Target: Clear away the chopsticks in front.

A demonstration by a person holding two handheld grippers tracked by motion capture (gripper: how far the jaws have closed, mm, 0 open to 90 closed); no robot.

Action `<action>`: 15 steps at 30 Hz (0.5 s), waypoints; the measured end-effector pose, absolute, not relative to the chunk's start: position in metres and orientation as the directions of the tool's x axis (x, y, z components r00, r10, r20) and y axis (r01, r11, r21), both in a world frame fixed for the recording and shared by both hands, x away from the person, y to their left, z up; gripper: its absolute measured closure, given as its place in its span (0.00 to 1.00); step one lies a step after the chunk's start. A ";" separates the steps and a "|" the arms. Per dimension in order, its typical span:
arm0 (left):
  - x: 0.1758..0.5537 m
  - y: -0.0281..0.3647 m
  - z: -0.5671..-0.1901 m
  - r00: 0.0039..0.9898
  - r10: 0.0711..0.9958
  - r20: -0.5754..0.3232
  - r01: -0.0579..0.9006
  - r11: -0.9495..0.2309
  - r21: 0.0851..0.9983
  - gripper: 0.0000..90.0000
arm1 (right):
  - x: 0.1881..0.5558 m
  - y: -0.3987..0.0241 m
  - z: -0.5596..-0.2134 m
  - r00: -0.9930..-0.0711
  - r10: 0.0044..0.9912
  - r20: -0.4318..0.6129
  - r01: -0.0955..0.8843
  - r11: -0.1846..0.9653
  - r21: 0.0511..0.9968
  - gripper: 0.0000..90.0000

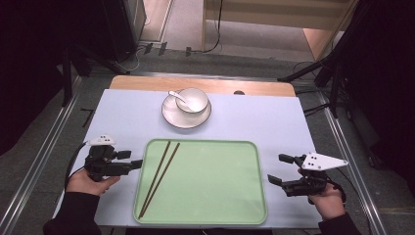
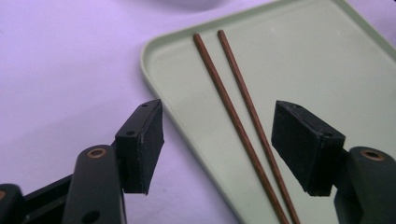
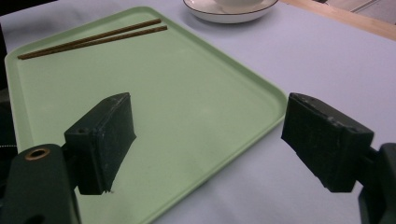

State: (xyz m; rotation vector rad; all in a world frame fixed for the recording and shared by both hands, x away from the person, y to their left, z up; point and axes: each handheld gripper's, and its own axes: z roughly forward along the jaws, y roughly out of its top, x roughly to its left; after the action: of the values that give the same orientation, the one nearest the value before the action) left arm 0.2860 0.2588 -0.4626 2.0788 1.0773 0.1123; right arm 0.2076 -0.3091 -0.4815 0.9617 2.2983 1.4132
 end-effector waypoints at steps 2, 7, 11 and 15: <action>0.283 0.268 -0.460 0.658 0.721 -0.217 0.616 -0.350 0.705 0.37 | 0.207 -0.309 -0.481 -0.740 0.664 0.105 0.394 0.301 0.868 0.20; 0.280 0.280 -0.460 0.663 0.723 -0.194 0.597 -0.354 0.720 0.35 | 0.207 -0.310 -0.481 -0.740 0.664 0.106 0.391 0.296 0.871 0.20; 0.279 0.285 -0.460 0.660 0.726 -0.191 0.593 -0.349 0.725 0.34 | 0.207 -0.310 -0.481 -0.740 0.664 0.107 0.392 0.295 0.871 0.20; 0.279 0.288 -0.459 0.660 0.725 -0.196 0.593 -0.342 0.729 0.34 | 0.207 -0.310 -0.481 -0.743 0.661 0.106 0.389 0.297 0.872 0.20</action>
State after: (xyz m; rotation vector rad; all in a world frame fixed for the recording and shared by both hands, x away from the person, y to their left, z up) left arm 0.2786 0.2881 -0.4595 2.0557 1.0193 0.2054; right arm 0.2068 -0.3098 -0.4810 0.9575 2.2945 1.4220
